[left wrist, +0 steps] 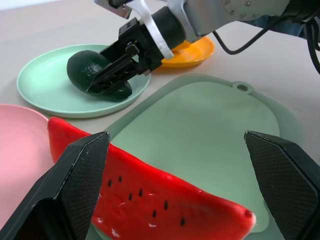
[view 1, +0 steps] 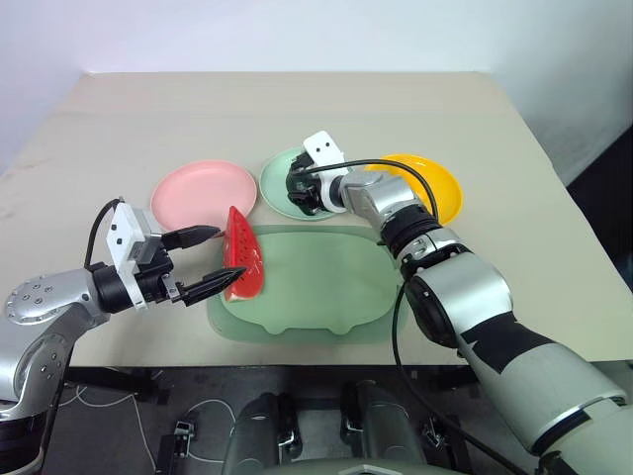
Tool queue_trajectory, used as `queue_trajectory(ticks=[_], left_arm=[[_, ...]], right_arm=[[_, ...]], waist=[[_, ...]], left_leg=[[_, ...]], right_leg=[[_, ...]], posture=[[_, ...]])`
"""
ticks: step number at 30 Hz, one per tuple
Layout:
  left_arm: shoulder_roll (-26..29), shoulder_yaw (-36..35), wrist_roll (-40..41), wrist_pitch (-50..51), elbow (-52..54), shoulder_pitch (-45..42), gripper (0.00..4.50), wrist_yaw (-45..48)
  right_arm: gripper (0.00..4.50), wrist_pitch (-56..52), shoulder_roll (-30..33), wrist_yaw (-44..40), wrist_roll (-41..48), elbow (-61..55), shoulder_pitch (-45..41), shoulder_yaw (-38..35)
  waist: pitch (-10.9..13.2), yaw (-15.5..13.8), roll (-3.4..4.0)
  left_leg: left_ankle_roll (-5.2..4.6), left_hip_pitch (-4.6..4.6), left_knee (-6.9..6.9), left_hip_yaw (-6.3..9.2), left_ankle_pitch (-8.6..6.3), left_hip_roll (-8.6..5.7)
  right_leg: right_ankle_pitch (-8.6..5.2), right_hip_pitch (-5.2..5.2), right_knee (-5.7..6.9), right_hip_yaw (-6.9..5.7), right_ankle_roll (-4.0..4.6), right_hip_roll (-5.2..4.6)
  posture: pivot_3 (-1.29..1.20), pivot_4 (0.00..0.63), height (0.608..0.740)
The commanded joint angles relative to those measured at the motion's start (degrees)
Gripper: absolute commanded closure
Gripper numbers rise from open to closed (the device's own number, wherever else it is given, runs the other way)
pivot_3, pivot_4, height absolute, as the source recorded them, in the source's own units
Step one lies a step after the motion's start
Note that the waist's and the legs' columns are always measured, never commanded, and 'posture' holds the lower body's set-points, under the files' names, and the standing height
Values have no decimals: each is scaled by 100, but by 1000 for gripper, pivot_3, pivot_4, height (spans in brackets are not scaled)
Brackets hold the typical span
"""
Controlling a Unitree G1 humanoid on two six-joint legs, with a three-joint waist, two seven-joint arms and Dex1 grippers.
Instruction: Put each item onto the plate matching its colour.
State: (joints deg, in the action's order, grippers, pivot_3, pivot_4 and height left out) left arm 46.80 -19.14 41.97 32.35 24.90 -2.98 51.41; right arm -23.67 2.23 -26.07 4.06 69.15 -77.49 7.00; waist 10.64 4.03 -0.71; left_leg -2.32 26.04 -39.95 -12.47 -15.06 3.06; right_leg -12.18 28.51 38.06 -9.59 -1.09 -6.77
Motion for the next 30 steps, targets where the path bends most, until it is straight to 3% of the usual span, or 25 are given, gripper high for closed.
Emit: queue_trajectory(ticks=[1,7,12,23,30], left_arm=[[78,-124,67,-2,151,-78,0,-12],[74,-134,17,-90,58,-32,0,67],[49,-236,-11,-152,54,53,0,97],[-397,-373,-212,-444,236,385,0,-428],[-566,-349,-435,-568,329,426,0,-863]], right_arm=[[17,256,-1,31,-73,-34,-279,-182],[17,383,147,-91,-150,-248,-301,-304],[17,46,556,-377,88,-1203,-118,-571],[17,-1903,1838,-1746,1557,-6729,2555,-853],[17,-2014,2045,-1911,2597,-8618,3929,-1328]], waist=[[0,1,0],[0,-6,0],[1,-9,1],[-1,-30,-1],[-2,-106,-2]], left_leg=[[0,0,-1,1,0,1],[0,0,-2,2,0,1],[-1,1,-4,5,0,0],[-2,-2,-9,13,1,1],[0,-23,-7,13,-1,2]], right_leg=[[0,0,1,0,0,-1],[0,0,2,0,0,0],[0,-1,2,0,0,-1],[0,-6,3,0,0,-4],[-1,-23,-2,0,0,-5]], posture=[[0,150,696],[0,150,696],[0,150,696],[0,150,696],[0,150,696]])
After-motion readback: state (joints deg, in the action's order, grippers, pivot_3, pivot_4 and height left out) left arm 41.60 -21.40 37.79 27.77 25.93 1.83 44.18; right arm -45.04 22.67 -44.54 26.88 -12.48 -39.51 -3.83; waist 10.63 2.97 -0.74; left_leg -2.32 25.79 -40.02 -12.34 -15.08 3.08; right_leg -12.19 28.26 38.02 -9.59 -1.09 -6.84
